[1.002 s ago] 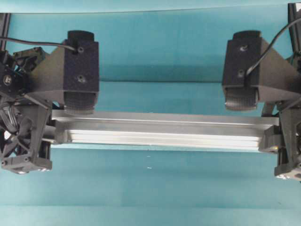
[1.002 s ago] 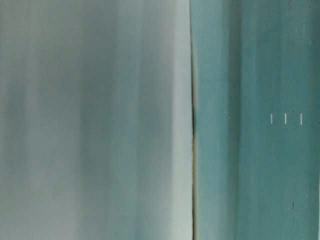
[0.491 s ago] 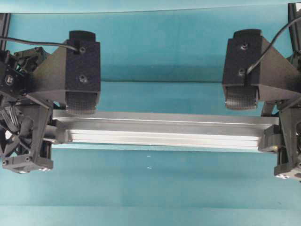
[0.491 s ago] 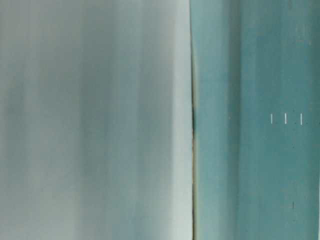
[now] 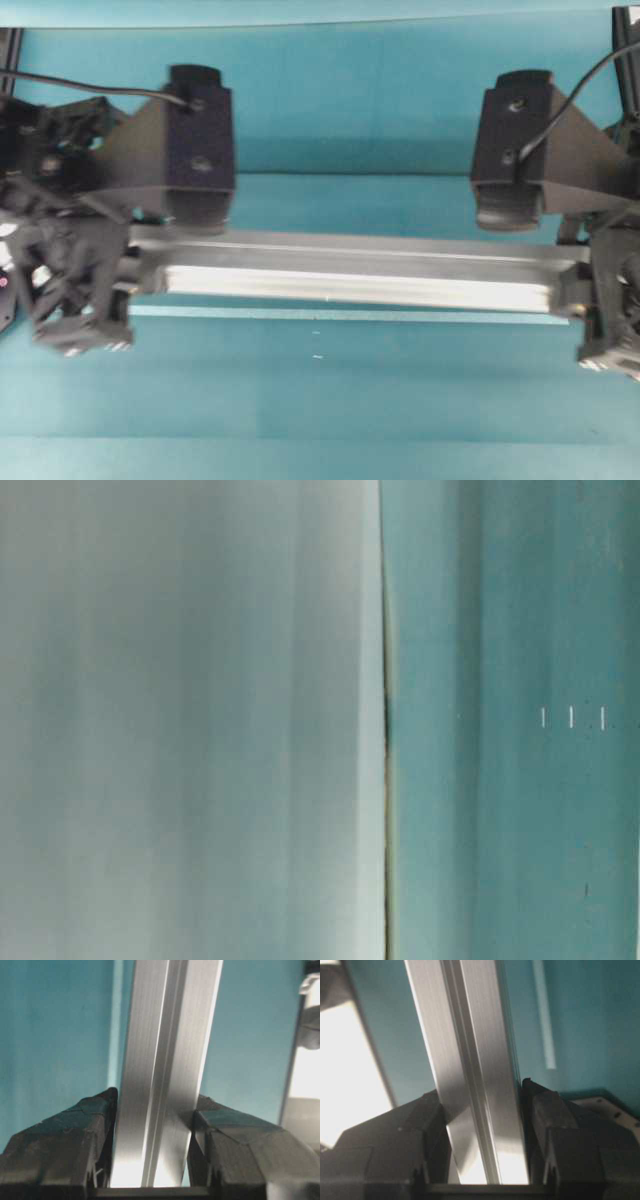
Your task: Lift the metal rail with both hands and move it towards you.
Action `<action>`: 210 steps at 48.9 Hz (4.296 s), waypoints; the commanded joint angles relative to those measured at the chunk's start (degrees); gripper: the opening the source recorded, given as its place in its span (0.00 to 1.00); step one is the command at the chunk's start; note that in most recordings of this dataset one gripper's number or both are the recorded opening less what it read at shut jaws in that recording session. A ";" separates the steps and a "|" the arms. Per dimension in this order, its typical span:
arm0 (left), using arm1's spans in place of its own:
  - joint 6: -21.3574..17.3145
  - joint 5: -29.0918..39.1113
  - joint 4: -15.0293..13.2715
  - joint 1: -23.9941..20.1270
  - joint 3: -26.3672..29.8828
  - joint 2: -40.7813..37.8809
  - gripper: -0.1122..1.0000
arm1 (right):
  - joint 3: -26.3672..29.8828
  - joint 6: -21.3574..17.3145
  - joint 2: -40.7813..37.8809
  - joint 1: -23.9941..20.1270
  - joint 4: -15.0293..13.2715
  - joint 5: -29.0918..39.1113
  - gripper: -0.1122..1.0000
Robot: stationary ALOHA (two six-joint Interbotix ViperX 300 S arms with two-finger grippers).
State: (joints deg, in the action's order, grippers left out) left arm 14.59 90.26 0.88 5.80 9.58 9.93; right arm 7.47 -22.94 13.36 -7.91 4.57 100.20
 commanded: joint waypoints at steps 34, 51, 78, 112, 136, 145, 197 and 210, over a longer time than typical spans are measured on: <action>-1.05 -32.70 0.62 -5.71 -34.72 0.26 0.40 | -38.76 7.38 0.79 5.63 -3.25 -39.20 0.46; -0.88 -45.18 0.62 -6.15 -44.12 -0.79 0.40 | -46.93 7.38 -1.14 5.63 -3.60 -50.27 0.46; -0.53 -54.49 0.62 -6.15 -47.20 -7.29 0.40 | -49.75 7.47 -6.94 5.63 -4.22 -59.59 0.47; -1.14 -59.15 0.62 -6.24 -47.90 -10.90 0.40 | -52.38 7.47 -10.02 5.63 -4.83 -66.80 0.46; -1.14 -60.12 0.62 -6.59 -47.90 -11.51 0.40 | -52.38 7.47 -11.34 7.21 -5.19 -68.73 0.46; -1.05 -60.56 0.62 -6.59 -47.72 -11.69 0.40 | -52.38 7.47 -11.34 7.82 -6.77 -68.73 0.46; -5.89 -62.75 0.62 -6.42 -47.99 -11.69 0.40 | -53.26 7.29 -11.16 7.82 -6.42 -68.73 0.46; -6.33 -62.75 0.62 -6.42 -47.99 -11.69 0.40 | -53.26 7.21 -11.16 7.73 -6.33 -68.99 0.47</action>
State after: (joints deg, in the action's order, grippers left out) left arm 8.09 28.56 1.58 0.18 -38.94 -1.93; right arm -46.14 -14.50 2.37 -1.76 -2.02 32.08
